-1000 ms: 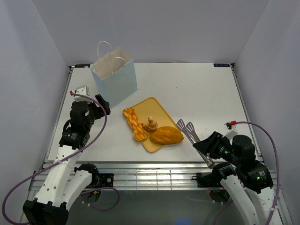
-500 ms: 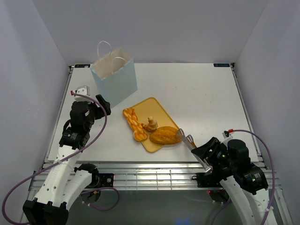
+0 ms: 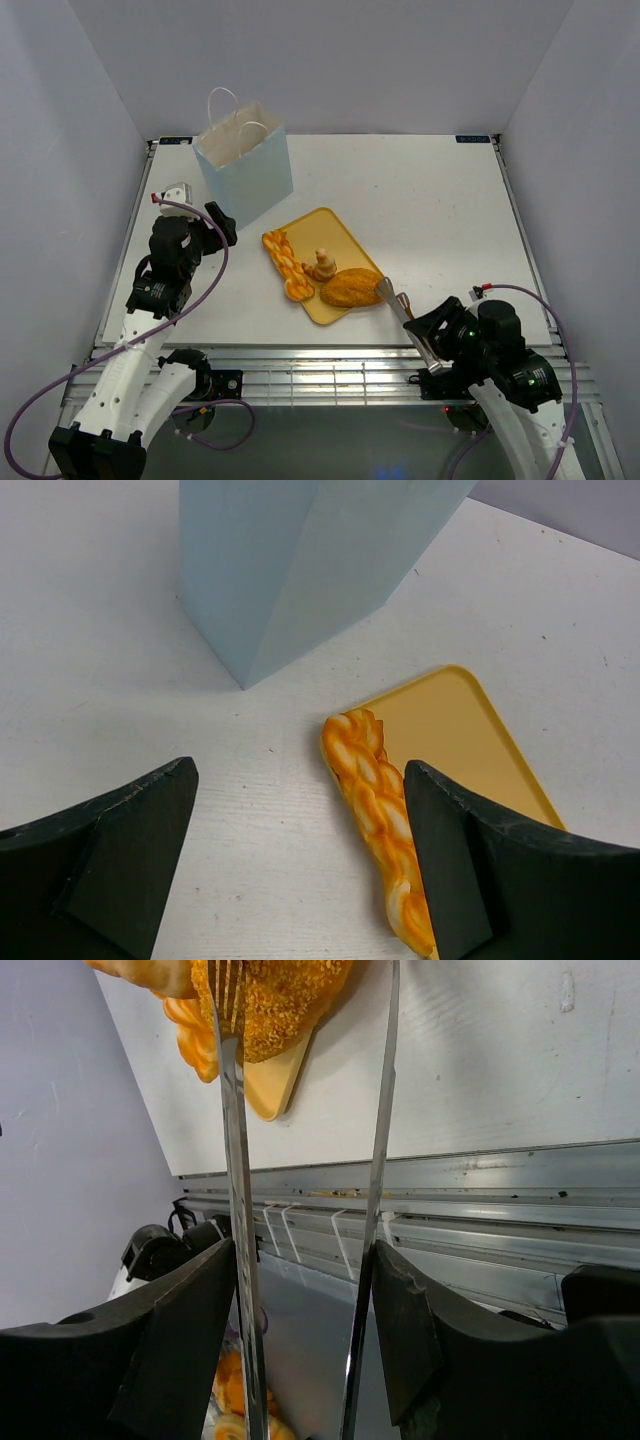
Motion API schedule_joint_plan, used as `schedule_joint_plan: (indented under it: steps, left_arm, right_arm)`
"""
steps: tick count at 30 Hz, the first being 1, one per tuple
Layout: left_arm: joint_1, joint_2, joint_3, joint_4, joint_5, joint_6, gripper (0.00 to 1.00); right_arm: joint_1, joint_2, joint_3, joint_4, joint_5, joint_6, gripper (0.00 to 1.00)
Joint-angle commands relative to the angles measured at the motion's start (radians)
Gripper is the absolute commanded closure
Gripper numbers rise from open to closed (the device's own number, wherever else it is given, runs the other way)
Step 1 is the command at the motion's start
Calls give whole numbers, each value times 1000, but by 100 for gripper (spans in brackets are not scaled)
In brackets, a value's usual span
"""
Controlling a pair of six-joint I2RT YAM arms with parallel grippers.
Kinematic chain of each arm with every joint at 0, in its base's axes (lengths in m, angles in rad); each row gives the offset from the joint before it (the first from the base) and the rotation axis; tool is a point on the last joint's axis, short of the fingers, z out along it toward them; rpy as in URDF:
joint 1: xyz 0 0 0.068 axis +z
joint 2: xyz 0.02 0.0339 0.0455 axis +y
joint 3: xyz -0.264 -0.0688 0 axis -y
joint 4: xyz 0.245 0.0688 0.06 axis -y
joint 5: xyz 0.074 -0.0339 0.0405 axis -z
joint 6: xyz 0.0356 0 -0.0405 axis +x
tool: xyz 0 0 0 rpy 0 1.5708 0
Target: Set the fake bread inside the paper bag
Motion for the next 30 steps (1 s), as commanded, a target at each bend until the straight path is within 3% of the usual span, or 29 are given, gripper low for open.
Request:
schedule_joint_plan:
  steps: [1, 19, 30]
  left_arm:
    - [-4, -6, 9, 5, 15, 7, 6]
    - [-2, -8, 8, 6, 19, 7, 6]
    - [-2, -11, 9, 6, 29, 7, 6]
  right_arm:
    - [-1, 3, -6, 95, -6, 50, 39]
    - [-3, 102, -62, 361, -61, 130, 48]
    - [-3, 144, -83, 373, -90, 96, 41]
